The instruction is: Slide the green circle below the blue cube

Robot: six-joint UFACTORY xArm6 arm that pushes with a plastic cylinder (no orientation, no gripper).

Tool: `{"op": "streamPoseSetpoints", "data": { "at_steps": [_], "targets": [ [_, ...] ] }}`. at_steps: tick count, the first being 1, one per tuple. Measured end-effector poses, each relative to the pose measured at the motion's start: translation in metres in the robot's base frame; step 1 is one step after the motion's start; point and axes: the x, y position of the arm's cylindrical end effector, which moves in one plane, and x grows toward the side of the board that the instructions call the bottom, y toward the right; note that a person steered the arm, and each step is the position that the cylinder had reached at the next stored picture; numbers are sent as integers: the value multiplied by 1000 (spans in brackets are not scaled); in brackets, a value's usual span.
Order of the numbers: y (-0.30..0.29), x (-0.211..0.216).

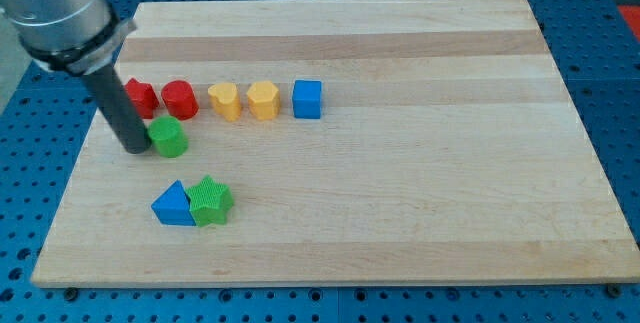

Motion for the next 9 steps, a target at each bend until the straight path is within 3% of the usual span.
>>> {"op": "streamPoseSetpoints", "data": {
  "at_steps": [3,6,9],
  "targets": [
    [41,-5],
    [45,-14],
    [114,-14]
  ]
}}
